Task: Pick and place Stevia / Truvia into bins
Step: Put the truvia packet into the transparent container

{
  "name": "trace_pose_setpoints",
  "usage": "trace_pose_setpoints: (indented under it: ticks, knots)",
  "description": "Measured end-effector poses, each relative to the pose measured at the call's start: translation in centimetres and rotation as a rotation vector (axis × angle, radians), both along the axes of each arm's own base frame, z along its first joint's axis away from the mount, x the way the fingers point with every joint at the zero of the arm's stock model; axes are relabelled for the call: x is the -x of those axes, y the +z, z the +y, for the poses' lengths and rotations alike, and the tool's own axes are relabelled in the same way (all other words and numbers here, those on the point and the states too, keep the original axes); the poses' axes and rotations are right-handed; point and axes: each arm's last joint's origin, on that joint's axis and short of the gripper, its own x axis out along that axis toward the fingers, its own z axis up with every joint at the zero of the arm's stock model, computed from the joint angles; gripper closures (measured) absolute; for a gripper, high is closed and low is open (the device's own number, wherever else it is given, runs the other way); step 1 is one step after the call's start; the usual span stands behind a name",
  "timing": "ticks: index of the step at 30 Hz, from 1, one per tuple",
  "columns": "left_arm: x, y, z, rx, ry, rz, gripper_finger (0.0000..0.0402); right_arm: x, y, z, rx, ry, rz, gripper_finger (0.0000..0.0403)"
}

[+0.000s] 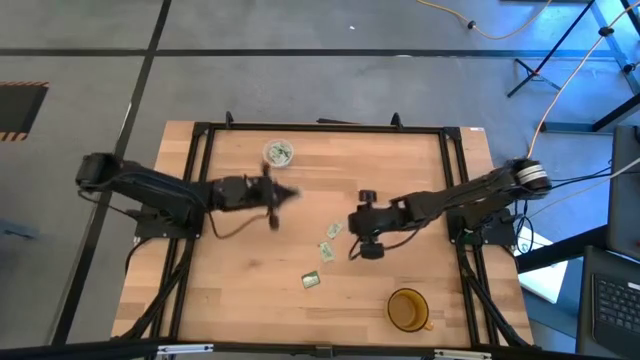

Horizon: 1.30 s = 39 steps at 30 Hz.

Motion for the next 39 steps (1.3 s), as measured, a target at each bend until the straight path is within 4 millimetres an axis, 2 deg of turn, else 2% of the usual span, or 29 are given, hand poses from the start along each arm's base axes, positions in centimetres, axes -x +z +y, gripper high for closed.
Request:
trace_pose_setpoints:
  ticks: [3,5,10,17,20,29,33,39]
  knots:
    - [1.7,-0.2,2.9,-0.060,0.330,0.129,0.0398,2.1,-0.2,-1.0,-0.031,-0.034,-0.090,0.0240]
    - [2.7,-0.1,4.6,-0.089,0.457,0.184,0.0398,3.2,-0.3,-1.6,-0.049,-0.053,-0.159,0.0240]
    - [4.2,-0.8,8.3,-0.055,0.523,0.288,0.0398,5.0,-0.3,-2.6,-0.059,-0.053,-0.323,0.0240]
    - [4.6,-3.4,12.0,0.009,0.602,0.408,0.0398,5.7,-1.5,-3.1,-0.038,-0.034,-0.415,0.0240]
    - [4.2,-4.3,12.9,-0.019,0.594,0.471,0.0398,5.9,-2.2,-3.2,-0.037,-0.035,-0.426,0.0240]
    - [1.1,-5.5,14.8,-0.112,0.516,0.623,0.0391,6.6,-3.6,-3.5,-0.041,-0.048,-0.423,0.0240]
    - [0.6,-6.6,14.8,-0.118,0.484,0.721,0.0387,6.7,-3.8,-3.5,-0.054,-0.060,-0.420,0.0240]
    - [0.6,-6.7,14.0,-0.111,0.447,0.776,0.0373,6.7,-3.8,-3.5,-0.054,-0.060,-0.419,0.0240]
